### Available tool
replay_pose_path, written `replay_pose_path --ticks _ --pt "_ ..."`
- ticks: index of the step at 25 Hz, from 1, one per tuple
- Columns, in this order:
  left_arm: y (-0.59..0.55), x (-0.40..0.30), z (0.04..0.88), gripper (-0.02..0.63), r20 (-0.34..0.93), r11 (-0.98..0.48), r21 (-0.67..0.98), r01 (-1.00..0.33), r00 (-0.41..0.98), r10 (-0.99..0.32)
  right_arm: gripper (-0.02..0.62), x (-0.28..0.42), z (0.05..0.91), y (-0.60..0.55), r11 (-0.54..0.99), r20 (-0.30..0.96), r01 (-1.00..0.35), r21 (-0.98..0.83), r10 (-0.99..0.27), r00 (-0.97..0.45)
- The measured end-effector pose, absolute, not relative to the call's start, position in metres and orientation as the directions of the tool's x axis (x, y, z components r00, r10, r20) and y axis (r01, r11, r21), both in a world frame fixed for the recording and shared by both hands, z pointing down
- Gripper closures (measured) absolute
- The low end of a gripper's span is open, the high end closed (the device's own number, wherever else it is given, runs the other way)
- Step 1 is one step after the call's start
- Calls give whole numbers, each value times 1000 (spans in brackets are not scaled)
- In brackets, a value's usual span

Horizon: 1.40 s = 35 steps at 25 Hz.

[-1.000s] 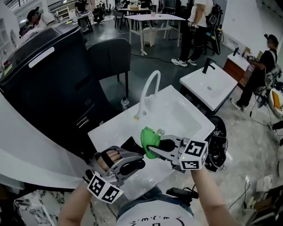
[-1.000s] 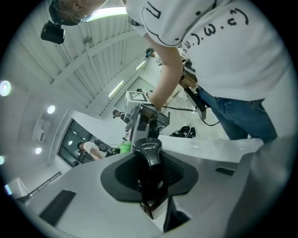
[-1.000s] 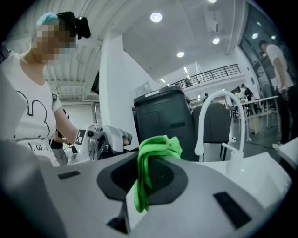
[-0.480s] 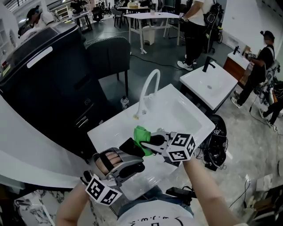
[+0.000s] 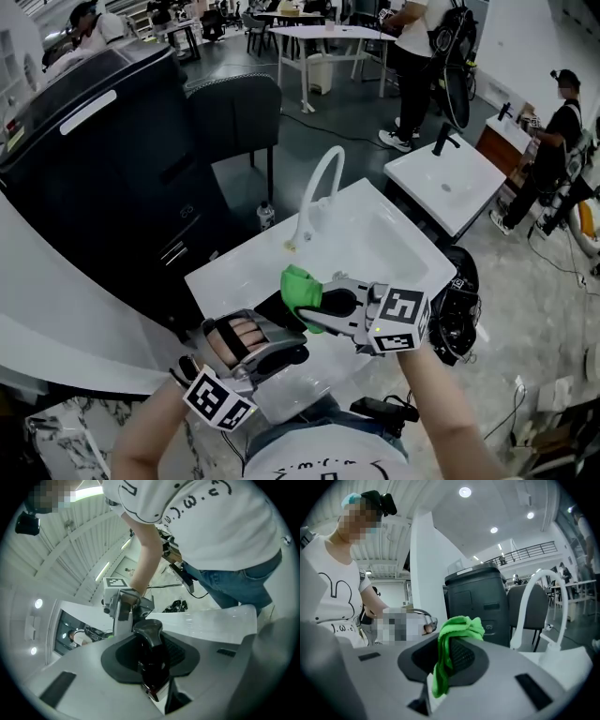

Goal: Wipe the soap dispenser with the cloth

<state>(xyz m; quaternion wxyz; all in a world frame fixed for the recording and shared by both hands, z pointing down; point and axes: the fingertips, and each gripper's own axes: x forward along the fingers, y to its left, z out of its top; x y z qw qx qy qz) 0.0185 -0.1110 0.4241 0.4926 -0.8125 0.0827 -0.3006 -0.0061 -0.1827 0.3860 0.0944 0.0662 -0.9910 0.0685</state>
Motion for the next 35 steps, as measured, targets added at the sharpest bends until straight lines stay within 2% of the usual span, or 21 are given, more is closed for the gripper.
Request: replay_pose_path --ticks 9,12,16,19,21,28,35 --pt "-97 27 423 495 421 -439 -868 232 814 -401 546 -15 407 -233 948 240 -275 -162 -233 -943" --pt "-98 23 429 497 446 -415 -868 274 797 -407 546 -11 407 -240 942 268 -315 -115 -276 -923" --pt "-98 17 438 497 485 -391 -858 334 778 -400 546 -4 373 -238 935 198 -353 -27 -341 -919" --pt "-98 14 445 497 511 -358 -851 384 763 -396 546 -12 343 -217 961 116 -276 -20 -272 -955" --pt "-99 12 449 497 525 -331 -847 416 751 -400 546 -19 338 -201 978 111 -207 -21 -204 -973" --pt "-96 17 447 499 532 -349 -840 416 756 -381 546 -25 381 -160 999 311 -9 -37 3 -950" --pt "-90 16 455 497 566 -313 -823 474 736 -371 546 -22 407 -182 997 409 -77 -18 -63 -911"
